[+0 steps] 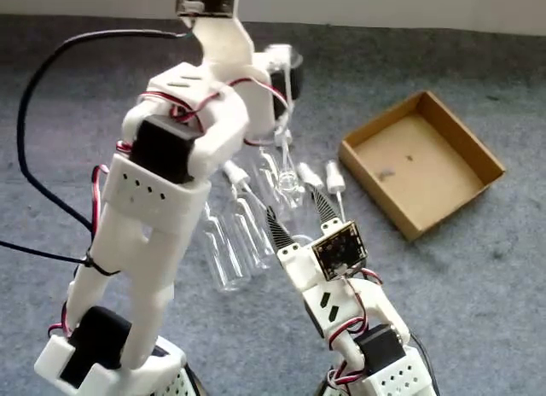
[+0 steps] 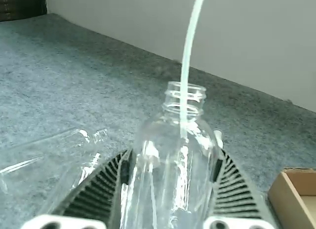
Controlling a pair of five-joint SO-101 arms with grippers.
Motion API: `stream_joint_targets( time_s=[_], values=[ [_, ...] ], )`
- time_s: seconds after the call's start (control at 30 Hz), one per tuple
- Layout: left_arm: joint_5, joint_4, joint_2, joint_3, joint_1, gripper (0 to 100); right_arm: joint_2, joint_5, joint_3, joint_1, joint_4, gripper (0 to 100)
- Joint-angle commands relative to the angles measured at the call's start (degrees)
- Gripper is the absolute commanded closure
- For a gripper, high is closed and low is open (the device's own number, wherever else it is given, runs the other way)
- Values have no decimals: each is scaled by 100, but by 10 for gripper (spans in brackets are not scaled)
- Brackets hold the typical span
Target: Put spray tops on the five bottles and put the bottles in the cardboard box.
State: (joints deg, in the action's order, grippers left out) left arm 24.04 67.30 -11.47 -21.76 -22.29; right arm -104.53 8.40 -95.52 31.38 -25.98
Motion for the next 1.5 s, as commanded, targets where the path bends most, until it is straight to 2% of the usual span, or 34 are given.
stream_joint_targets(
  time_s=[0.0, 0.2, 0.37, 0.5, 0.67, 1.03, 1.2, 1.47],
  values=[
    [35, 264, -224, -31, -312, 995, -75, 44, -681, 31, -4, 868],
    [35, 844, -198, -31, -321, 995, -75, 18, -681, 22, -13, 868],
    [53, 853, -224, 462, -321, 995, -75, 18, -681, 48, -215, 868],
    [70, 554, -321, 1051, -312, 996, -75, 18, -681, 40, -251, 868],
    [44, -105, -1103, 1947, -330, 996, -75, 9, -681, 48, -251, 868],
    [44, -2057, -2862, 4796, -523, 996, -75, 9, -681, 48, -251, 868],
    [35, -2426, -3389, 5578, -637, 996, -75, 9, -681, 48, -251, 868],
    [44, -2435, -3556, 6053, -637, 996, -75, 26, -681, 40, -251, 868]
  ],
)
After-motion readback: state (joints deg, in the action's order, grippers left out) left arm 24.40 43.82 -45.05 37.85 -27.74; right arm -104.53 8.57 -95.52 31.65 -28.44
